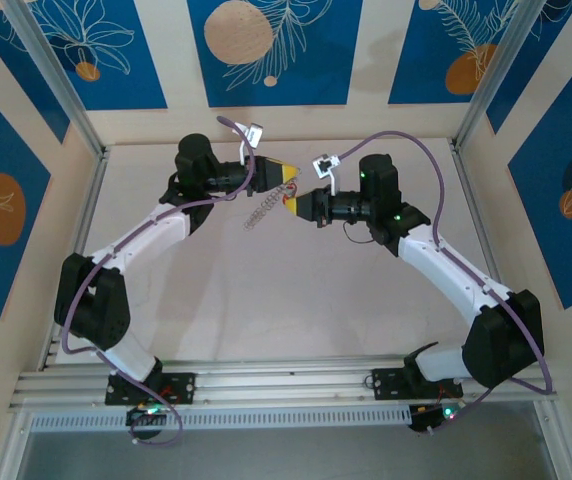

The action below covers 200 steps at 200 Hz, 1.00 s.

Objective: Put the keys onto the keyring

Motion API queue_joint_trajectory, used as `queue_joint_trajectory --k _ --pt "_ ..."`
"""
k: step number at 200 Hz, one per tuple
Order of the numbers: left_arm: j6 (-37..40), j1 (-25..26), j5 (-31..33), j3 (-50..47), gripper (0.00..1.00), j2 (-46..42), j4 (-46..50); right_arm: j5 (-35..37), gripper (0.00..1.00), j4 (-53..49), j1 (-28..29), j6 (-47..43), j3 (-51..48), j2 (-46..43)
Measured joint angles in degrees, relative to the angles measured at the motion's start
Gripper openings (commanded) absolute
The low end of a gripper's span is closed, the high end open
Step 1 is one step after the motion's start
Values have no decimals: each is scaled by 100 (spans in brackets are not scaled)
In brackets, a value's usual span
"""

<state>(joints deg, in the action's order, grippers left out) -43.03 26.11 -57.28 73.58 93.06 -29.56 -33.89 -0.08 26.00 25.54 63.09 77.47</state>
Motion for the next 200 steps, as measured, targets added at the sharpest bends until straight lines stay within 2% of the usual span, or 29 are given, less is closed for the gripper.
queue_joint_trajectory --k 18,67,118,135,168,200 --pt "-11 0 -2 0 0 0 -9 -72 0 -105 4 -68 87 7" --pt "-188 7 70 -37 0 4 -280 -197 19 -216 -184 -55 90 -26" --pt "-518 7 170 -39 0 42 -942 -372 46 -448 -599 -68 -343 -664" --pt "-662 7 188 -42 0 94 -1185 -387 52 -481 -815 0 -476 -992" --pt "-861 7 210 -46 0 181 -1464 -254 55 -297 -1176 297 -553 -1427" --pt "-1091 7 262 -125 0 219 -1838 94 54 358 -1340 935 -570 -1421"
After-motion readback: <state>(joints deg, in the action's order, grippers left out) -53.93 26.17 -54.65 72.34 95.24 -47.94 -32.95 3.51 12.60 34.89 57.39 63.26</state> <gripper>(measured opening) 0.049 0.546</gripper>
